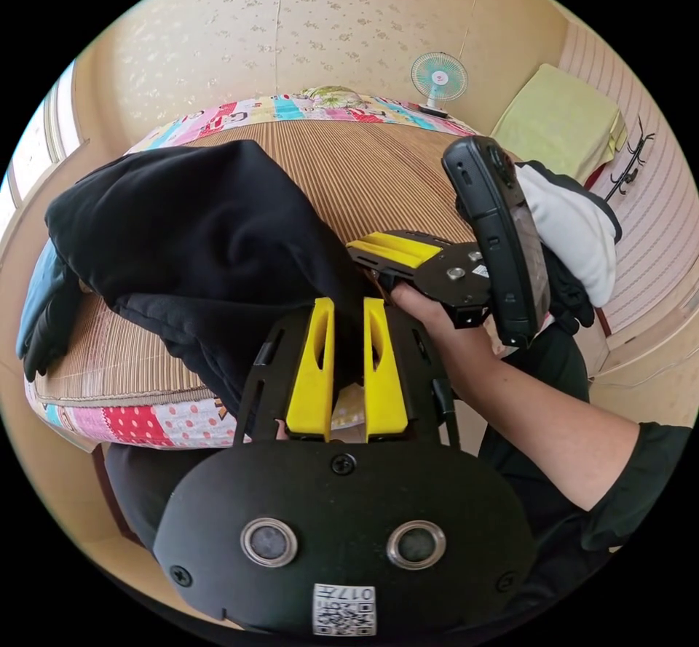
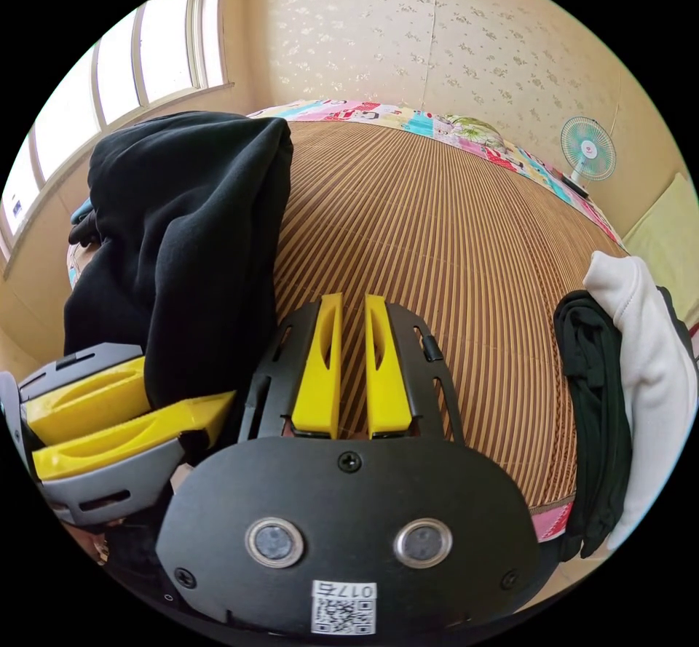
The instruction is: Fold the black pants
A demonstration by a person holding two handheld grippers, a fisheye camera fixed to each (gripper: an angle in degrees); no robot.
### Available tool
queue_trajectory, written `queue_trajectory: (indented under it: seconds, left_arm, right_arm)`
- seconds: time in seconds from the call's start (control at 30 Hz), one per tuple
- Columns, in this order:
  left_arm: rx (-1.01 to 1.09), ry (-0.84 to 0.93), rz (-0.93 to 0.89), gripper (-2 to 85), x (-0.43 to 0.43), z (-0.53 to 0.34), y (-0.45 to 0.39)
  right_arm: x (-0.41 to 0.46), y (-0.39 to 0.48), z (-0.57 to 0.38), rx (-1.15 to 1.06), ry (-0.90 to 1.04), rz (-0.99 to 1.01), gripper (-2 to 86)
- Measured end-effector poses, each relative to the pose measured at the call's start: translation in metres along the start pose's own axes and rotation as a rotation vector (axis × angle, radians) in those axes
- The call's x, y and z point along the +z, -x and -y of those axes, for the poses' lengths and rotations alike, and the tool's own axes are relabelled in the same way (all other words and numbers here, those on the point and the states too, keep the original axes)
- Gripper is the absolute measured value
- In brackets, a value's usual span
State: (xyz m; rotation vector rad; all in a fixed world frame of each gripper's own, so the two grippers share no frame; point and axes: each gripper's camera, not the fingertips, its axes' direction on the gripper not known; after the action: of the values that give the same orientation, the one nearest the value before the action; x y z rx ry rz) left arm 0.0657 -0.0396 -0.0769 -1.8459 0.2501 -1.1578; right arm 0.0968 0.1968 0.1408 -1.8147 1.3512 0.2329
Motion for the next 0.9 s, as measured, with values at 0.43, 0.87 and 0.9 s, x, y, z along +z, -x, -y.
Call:
queue_trajectory:
  seconds: [0.43,0.87,0.9]
  left_arm:
    - [0.002,-0.014,0.004,6.6,-0.008,0.011,0.017]
    - [-0.483,-0.44,0.086,12.9,-0.153,0.003,0.192]
    - [-0.545,-0.454,0.112,13.2,-0.155,0.003,0.209]
  right_arm:
    - [0.013,-0.011,0.006,-0.001,-0.004,-0.004,5.1]
    - [0.03,-0.027,0.008,0.006,-0.012,0.012,5.0]
    - [0.03,-0.028,0.008,0.006,-0.012,0.012,5.0]
